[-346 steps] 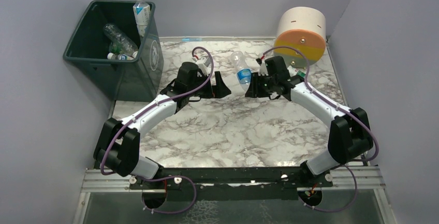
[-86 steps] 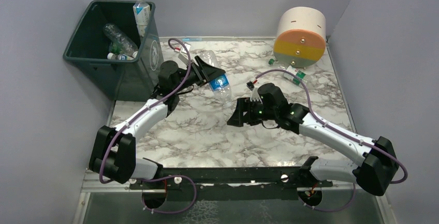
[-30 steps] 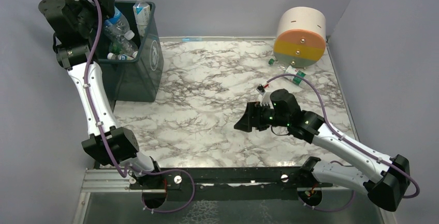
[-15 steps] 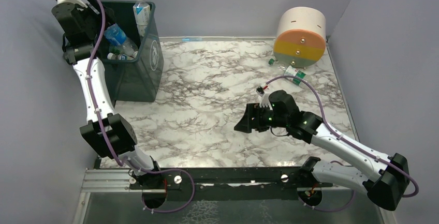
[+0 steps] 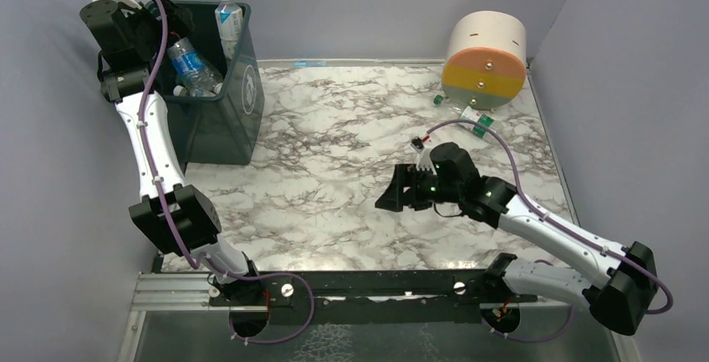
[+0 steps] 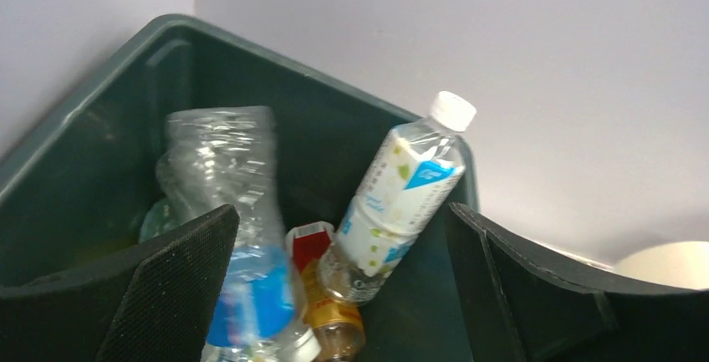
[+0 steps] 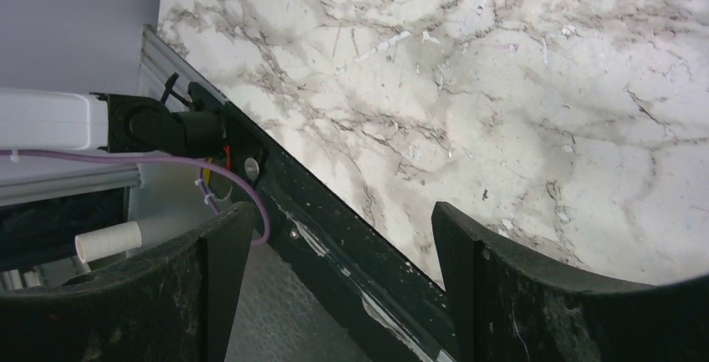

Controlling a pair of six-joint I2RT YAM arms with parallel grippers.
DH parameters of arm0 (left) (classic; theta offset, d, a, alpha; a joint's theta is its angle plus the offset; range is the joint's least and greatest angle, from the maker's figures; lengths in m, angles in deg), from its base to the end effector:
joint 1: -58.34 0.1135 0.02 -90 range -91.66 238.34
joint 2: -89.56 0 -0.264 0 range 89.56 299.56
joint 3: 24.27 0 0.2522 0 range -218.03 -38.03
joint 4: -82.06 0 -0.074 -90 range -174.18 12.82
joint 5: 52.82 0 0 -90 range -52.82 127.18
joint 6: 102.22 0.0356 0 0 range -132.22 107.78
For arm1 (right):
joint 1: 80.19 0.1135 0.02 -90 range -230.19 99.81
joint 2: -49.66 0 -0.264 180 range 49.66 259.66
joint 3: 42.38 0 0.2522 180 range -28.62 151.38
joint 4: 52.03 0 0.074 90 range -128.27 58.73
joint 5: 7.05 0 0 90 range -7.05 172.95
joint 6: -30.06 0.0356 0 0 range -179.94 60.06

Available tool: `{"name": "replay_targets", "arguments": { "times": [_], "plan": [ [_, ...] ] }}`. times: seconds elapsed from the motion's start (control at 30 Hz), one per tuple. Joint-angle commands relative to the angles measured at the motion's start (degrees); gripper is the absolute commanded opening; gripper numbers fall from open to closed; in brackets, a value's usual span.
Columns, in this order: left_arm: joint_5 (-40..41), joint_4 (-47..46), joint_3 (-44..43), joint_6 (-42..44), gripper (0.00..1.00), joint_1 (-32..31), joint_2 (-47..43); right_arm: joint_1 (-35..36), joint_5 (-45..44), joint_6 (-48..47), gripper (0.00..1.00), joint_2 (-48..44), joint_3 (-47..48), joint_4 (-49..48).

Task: Put the plastic bottles in the bin
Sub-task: Place the plastic bottle in the trash bin, then pick up the plastic bottle at the center of the board.

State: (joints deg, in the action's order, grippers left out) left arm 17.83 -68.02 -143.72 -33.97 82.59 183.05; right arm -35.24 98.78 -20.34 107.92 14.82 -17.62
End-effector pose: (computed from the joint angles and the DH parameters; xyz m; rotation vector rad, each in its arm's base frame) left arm 0.3423 0.1413 0.4800 -0.3960 1.5931 -0.2433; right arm 0.1499 0.1633 0.2705 -0.2829 2.3823 1.0757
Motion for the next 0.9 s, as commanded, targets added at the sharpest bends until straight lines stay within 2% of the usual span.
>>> {"name": "replay_targets", "arguments": {
  "times": [0.0, 0.17, 0.27, 0.57, 0.87],
  "plan": [
    [-8.70, 1.75, -3.88, -2.44, 0.99, -1.02, -3.59, 0.31, -2.27, 1.04, 0.82, 5.09, 6.25, -1.50],
    [-14.09, 1.97, -1.88, -3.45, 0.99, -4.85, -9.64, -0.32, -7.32, -1.86, 0.85, 12.56, 15.11, 2.15],
    [-16.81, 1.98, -0.21, -4.32, 0.99, -7.92, -12.68, -3.30, -9.78, -3.56, 0.85, 16.18, 19.27, 3.82],
    [-17.62, 1.31, 10.38, -5.08, 0.99, -17.52, -19.92, -26.15, -12.66, -5.93, 0.86, 21.89, 22.40, -0.14],
    [-13.81, -2.70, 31.30, -4.83, 0.99, -31.59, -25.53, -40.07, -25.36, -8.42, 0.86, 23.49, 24.10, -7.49]
  ]
}}
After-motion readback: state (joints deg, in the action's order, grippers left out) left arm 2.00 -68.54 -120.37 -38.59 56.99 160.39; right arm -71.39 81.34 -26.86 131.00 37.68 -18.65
